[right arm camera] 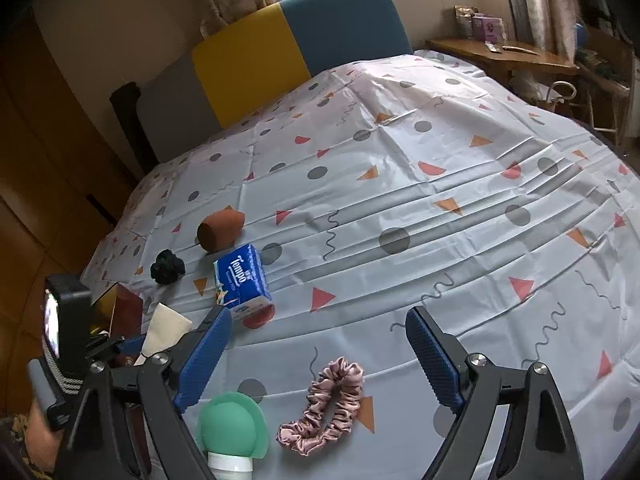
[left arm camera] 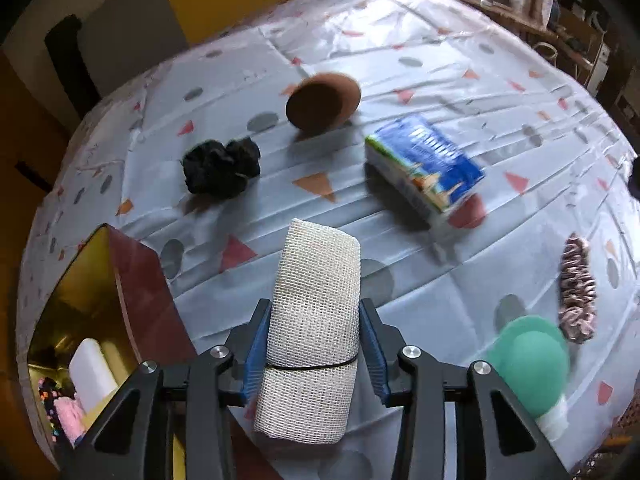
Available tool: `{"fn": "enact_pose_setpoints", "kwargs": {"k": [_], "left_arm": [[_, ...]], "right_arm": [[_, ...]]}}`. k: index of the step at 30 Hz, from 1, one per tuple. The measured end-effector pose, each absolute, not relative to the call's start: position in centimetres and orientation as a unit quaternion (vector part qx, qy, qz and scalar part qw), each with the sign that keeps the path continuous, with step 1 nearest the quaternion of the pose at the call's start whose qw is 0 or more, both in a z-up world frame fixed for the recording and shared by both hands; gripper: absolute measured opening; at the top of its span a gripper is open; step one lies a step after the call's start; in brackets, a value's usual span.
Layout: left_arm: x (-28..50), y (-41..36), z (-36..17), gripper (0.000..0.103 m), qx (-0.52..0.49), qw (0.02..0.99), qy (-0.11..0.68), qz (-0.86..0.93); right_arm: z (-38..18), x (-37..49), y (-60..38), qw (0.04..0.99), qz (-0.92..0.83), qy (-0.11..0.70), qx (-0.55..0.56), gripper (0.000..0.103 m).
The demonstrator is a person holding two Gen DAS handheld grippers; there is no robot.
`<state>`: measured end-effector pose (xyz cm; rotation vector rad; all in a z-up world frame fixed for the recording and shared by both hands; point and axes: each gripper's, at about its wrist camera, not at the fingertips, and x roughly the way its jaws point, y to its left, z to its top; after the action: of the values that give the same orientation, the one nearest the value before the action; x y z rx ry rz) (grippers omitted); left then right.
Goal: Organize soft objects
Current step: 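Move the left tool to the beige bandage roll and grasp it, then place the bandage roll in the tray with the left tool while the right grasps the green bottle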
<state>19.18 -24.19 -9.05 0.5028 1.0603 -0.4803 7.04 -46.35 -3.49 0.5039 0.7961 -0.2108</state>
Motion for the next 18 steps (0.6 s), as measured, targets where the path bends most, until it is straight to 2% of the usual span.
{"fn": "enact_pose_setpoints", "kwargs": {"k": [10,18], "left_arm": [[13.7,-20.7,-3.6,0.043,0.124,0.844,0.456,-0.254],[10.2,-17.4,-0.7,0.043,0.09,0.864,0.42,-0.261]], "right_arm": [[-4.4,8.1,-44.0,0.872,0.007,0.419,0.254,0.089],[-6.4,8.9,-38.0,0.84,0.118,0.498,0.181,0.087]]}}
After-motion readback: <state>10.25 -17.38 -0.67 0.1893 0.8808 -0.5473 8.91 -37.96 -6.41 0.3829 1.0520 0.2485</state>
